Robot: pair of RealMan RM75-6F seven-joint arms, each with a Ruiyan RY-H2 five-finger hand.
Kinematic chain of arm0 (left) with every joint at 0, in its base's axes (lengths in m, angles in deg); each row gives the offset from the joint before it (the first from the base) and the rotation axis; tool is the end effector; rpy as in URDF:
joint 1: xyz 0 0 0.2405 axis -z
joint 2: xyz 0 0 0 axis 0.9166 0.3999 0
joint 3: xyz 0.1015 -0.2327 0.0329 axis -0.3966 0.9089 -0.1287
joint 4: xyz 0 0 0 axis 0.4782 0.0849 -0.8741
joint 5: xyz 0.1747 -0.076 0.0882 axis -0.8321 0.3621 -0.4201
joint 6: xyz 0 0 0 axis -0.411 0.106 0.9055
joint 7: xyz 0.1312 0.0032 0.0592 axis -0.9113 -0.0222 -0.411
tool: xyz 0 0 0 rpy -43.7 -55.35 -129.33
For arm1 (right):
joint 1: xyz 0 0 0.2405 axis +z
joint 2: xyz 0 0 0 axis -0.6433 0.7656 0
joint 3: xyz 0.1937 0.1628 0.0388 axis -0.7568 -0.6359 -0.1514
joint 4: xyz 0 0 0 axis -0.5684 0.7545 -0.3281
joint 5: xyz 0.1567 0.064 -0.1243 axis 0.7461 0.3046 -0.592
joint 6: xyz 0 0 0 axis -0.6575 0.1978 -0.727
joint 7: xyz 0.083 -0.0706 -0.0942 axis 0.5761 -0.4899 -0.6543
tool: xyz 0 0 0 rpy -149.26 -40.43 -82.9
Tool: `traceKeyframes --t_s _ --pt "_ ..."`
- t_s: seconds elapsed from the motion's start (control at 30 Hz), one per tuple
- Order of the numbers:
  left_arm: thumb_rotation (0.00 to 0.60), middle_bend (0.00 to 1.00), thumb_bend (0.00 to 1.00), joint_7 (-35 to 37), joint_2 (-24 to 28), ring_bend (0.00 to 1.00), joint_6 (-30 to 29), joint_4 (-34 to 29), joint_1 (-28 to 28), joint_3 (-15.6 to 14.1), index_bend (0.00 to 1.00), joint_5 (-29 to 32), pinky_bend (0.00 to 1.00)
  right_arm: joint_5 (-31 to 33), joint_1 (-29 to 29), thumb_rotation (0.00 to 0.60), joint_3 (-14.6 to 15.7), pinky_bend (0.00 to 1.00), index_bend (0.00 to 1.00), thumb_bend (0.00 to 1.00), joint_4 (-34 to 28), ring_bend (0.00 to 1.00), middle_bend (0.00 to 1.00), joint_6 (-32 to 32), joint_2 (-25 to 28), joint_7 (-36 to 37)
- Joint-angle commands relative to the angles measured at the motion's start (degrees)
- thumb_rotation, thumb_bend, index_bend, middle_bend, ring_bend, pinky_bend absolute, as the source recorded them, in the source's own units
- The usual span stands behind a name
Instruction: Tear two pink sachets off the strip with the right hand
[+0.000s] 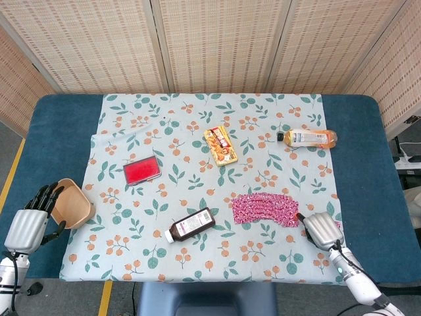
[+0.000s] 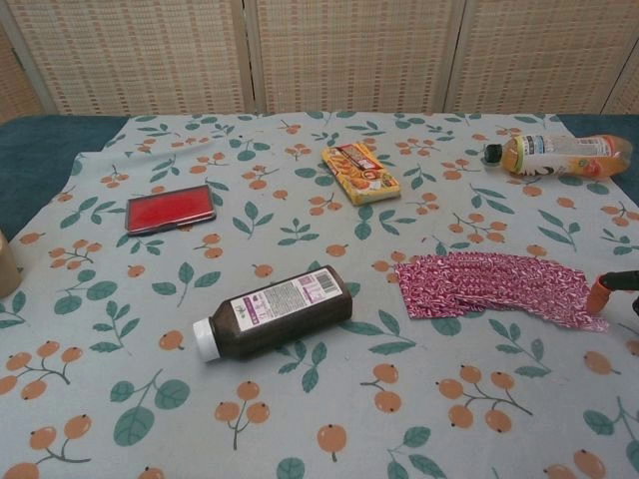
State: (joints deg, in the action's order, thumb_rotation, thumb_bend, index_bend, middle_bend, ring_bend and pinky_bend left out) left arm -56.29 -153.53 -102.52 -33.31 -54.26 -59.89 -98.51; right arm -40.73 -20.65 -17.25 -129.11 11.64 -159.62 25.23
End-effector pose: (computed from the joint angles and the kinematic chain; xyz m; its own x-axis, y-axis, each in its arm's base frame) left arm -0.3295 0.2236 0.1319 0.5001 0.0364 0.8652 0.8620 -0.1170 -0.4933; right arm -0.3106 -0.2286 0.0301 0.6533 -0.3530 0.6698 -0.7570 -0.2887 0.5862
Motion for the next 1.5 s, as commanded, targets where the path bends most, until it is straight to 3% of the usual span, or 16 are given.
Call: traceKeyframes --t_s 0.03,1.2,1.5 --pt "0.6 0.03 0.37 0.04 -0.04 0.05 0.06 0.02 0.02 0.02 0.01 0.05 0.3 0.3 -0.07 0.6 0.02 0.85 0.31 1.0 0.09 0.61 0.74 0.0 0.02 -0.29" --pt "0.6 0.03 0.37 -0.62 -0.04 0.05 0.43 -0.14 0.14 -0.13 0.02 0.02 0.3 14.99 1.24 0.6 -6.36 0.85 0.31 1.0 8.69 0.61 0.74 -3.37 -2.07 -2.34" --pt "0.6 0.03 0.37 -0.52 -0.06 0.05 0.3 -0.08 0.11 -0.12 0.02 -0.02 0.3 12.66 -0.05 0.6 -6.49 0.85 0.3 1.0 5.82 0.61 0.74 0.98 -0.11 -0.23"
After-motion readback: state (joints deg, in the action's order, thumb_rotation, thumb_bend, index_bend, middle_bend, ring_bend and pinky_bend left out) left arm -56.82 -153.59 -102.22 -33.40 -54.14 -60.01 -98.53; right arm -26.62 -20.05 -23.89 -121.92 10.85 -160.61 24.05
